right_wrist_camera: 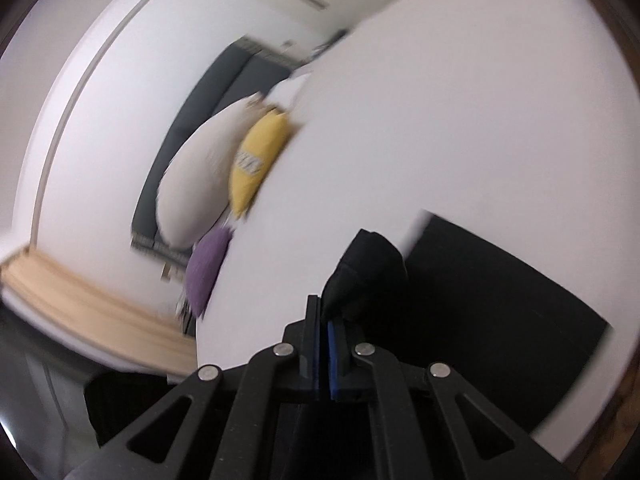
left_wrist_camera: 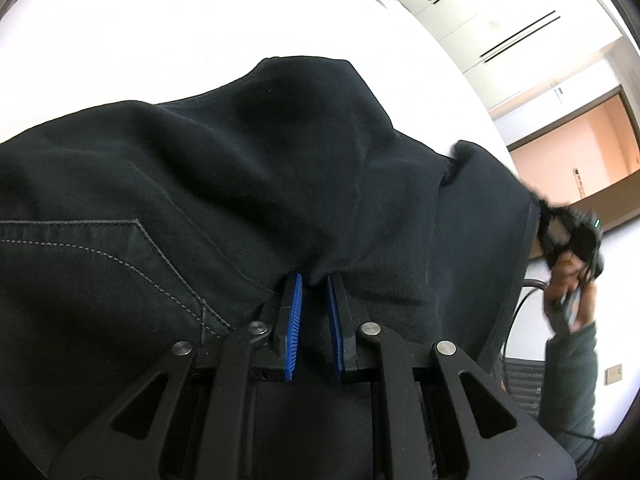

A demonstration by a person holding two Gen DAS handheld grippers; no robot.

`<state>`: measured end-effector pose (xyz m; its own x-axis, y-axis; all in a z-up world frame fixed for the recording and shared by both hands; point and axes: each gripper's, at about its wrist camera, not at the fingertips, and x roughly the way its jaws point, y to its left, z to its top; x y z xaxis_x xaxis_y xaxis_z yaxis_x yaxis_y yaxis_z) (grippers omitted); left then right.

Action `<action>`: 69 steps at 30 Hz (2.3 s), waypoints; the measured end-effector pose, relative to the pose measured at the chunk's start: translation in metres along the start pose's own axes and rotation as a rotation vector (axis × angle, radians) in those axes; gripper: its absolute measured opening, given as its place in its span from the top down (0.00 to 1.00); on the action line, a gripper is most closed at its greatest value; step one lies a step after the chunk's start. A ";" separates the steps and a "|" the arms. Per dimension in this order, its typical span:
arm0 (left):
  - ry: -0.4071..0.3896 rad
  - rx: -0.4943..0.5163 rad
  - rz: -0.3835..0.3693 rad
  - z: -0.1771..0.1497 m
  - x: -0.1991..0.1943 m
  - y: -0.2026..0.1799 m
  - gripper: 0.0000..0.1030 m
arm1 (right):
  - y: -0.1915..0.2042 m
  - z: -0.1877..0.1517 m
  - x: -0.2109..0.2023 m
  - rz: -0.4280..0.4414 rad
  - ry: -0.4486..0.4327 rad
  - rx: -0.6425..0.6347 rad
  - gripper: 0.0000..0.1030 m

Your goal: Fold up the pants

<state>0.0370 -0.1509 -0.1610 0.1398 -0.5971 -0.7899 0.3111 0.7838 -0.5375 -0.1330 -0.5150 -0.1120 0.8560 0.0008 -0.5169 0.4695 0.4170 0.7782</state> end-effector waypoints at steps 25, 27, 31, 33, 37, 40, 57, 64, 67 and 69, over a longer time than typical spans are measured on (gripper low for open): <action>-0.074 0.020 0.033 -0.015 -0.004 -0.021 0.88 | -0.096 -0.032 -0.029 -0.046 -0.151 0.182 0.97; -0.070 0.014 0.032 -0.015 -0.006 -0.023 0.88 | -0.097 -0.029 -0.026 -0.026 -0.138 0.187 0.97; -0.071 -0.006 0.023 -0.014 -0.009 -0.019 0.88 | -0.109 -0.018 -0.024 -0.024 -0.110 0.239 0.99; -0.074 -0.007 0.020 -0.014 -0.013 -0.018 0.88 | -0.101 -0.011 -0.035 -0.080 -0.107 0.202 0.96; -0.085 -0.006 0.008 -0.013 -0.015 -0.011 0.88 | -0.060 0.009 -0.068 -0.335 -0.201 0.016 0.68; -0.093 0.006 0.009 -0.014 -0.016 -0.009 0.88 | 0.010 0.024 -0.045 -0.289 -0.065 -0.268 0.68; -0.104 -0.025 -0.027 -0.011 -0.026 0.007 0.88 | 0.081 -0.014 0.191 -0.537 0.283 -0.724 1.00; -0.133 -0.016 -0.028 -0.014 -0.042 0.002 0.88 | 0.109 -0.028 0.117 -0.241 0.328 -0.630 0.79; -0.147 0.029 -0.041 -0.014 -0.047 -0.008 0.87 | 0.110 -0.077 0.113 -0.149 0.521 -0.687 0.77; -0.129 0.051 -0.022 -0.014 -0.043 -0.011 0.87 | 0.101 -0.098 0.132 -0.160 0.582 -0.697 0.77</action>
<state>0.0143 -0.1313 -0.1248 0.2510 -0.6334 -0.7320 0.3619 0.7627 -0.5360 0.0060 -0.3834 -0.1364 0.4596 0.2745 -0.8446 0.1745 0.9046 0.3890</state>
